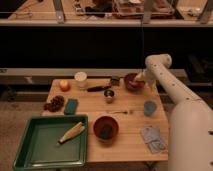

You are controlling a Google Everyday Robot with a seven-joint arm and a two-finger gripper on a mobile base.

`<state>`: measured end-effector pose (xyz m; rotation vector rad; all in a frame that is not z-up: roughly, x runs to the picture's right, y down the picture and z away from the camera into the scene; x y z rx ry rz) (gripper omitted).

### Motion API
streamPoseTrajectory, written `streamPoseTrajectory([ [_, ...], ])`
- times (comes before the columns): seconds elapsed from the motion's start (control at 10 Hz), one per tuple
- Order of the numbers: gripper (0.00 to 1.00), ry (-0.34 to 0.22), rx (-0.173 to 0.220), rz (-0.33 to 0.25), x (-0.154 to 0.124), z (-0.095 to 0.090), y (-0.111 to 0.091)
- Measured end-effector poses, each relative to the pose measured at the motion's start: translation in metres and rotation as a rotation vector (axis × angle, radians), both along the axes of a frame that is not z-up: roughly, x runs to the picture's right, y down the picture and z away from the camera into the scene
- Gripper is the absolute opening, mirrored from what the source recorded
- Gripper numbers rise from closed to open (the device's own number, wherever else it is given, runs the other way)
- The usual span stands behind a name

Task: Place pepper in plastic cup

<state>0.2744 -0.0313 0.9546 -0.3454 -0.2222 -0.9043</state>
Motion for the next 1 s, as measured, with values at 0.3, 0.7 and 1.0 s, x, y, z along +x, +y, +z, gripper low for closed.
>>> streamPoseTrajectory([
  [0.3, 0.28, -0.010, -0.011, 0.008, -0.001, 0.004, 0.004],
  [0.7, 0.08, -0.032, 0.002, -0.020, -0.006, 0.001, 0.003],
  [1.0, 0.08, -0.052, 0.027, -0.037, -0.007, -0.009, -0.009],
])
